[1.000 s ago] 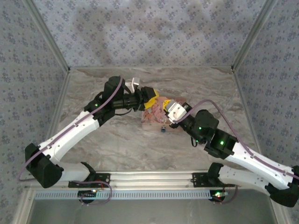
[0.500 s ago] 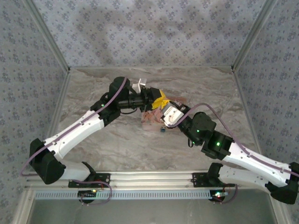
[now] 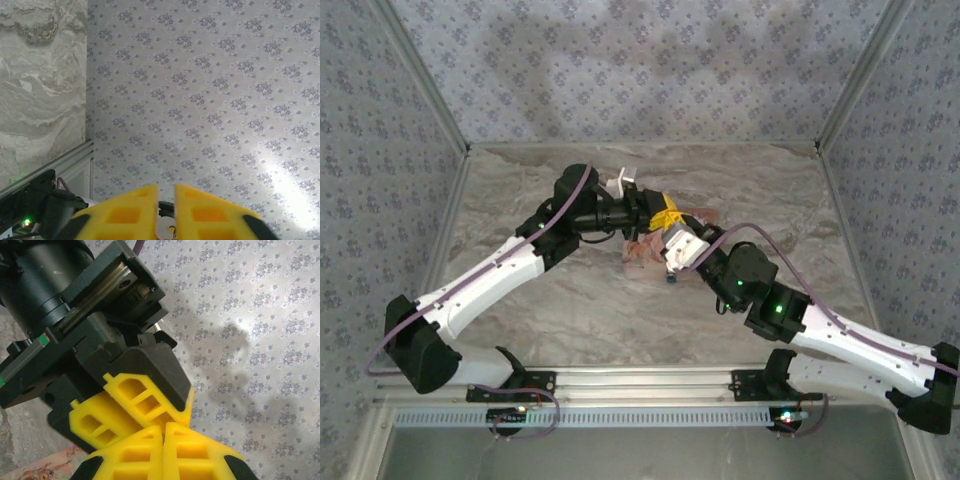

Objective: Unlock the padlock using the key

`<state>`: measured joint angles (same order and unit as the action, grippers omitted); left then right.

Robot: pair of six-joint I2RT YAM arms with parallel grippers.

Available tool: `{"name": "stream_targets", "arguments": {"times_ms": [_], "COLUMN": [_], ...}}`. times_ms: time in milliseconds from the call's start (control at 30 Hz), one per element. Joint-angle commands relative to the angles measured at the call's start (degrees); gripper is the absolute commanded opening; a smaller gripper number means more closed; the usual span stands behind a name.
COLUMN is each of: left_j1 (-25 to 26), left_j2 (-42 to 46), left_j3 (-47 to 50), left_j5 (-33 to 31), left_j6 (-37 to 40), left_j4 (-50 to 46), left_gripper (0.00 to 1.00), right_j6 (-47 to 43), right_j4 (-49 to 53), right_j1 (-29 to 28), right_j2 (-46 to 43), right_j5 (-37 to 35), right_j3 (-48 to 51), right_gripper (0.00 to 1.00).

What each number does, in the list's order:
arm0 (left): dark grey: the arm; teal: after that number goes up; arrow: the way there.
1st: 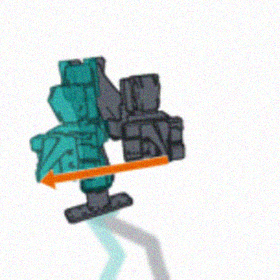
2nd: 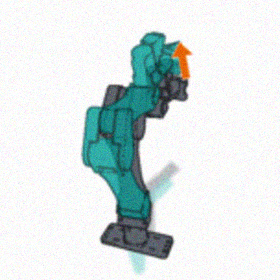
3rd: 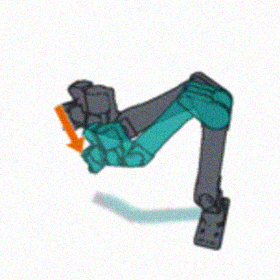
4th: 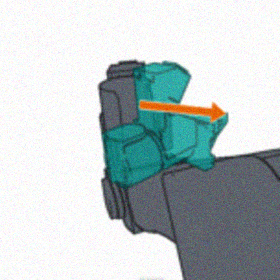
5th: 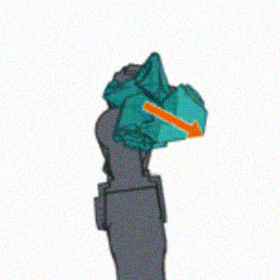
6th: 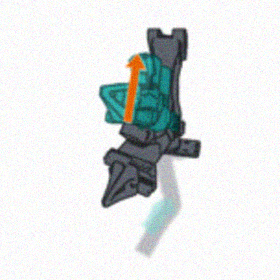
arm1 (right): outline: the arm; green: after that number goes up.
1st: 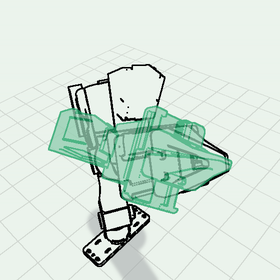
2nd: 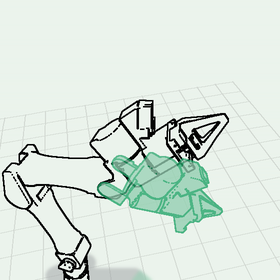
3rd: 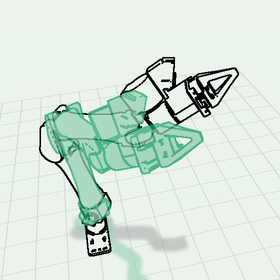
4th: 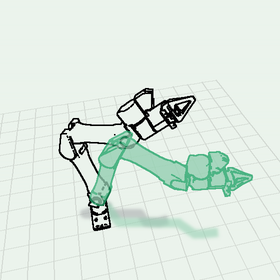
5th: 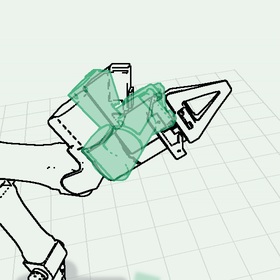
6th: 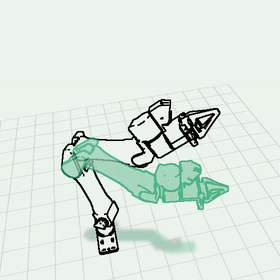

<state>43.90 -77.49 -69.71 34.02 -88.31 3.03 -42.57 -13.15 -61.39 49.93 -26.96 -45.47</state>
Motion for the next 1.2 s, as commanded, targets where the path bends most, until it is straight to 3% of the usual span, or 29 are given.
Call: {"name": "stream_targets", "arguments": {"times_ms": [0, 100, 167, 233, 367, 533, 567, 667, 900, 1033, 1167], "left_j1": [0.15, -0.76, -1.43, -2.05, -3.27, -3.43, -3.39, -3.36, -1.32, -0.13, 0.94], "left_j2": [-0.09, 0.39, 0.76, 1.13, 1.50, 1.91, 1.91, 2.16, 2.94, 4.76, 6.87], "left_j3": [-1.31, -0.91, -0.99, -1.32, -4.64, -6.51, -6.78, -5.95, -3.08, 0.65, 4.52], "left_j5": [1.57, 1.11, 0.12, -1.23, -5.69, -12.83, -14.22, -16.47, -20.45, -22.63, -22.91], "left_j6": [-1.35, -0.07, 1.71, 4.36, 15.18, 27.47, 29.36, 34.01, 41.48, 42.20, 40.77], "left_j4": [1.89, 0.67, -1.48, -3.84, -13.92, -21.28, -22.68, -22.51, -16.74, -9.16, -0.12], "left_gripper": [0.05, 0.00, 0.00, 0.00, 0.00, 0.00, 0.00, 0.00, 0.00, 0.00, 0.00], "right_j6": [-2.11, -1.12, 0.84, 4.40, 14.57, 30.09, 33.72, 45.52, 67.04, 83.14, 96.73], "right_j4": [-1.21, 0.95, 2.84, 6.88, 15.31, 22.33, 23.83, 27.58, 24.61, 9.93, -7.73], "right_j1": [-1.40, -1.80, -1.66, -0.99, 0.52, 3.94, 4.80, 9.32, 28.82, 37.22, 38.82], "right_j2": [-0.22, -1.27, -2.02, -2.12, -2.95, -5.14, -5.52, -6.25, -4.76, -1.31, 2.92], "right_j5": [-1.65, -2.27, -2.11, -2.02, -0.54, 3.38, 4.74, 8.93, 40.11, 56.40, 64.10], "right_j3": [1.23, 1.75, 1.73, 0.32, -2.03, -2.15, -2.26, -3.21, -2.49, 1.09, 4.86], "right_gripper": [0.00, 0.00, 0.11, 0.35, 0.42, 0.59, 0.65, 1.00, 0.98, 0.81, 0.65]}}
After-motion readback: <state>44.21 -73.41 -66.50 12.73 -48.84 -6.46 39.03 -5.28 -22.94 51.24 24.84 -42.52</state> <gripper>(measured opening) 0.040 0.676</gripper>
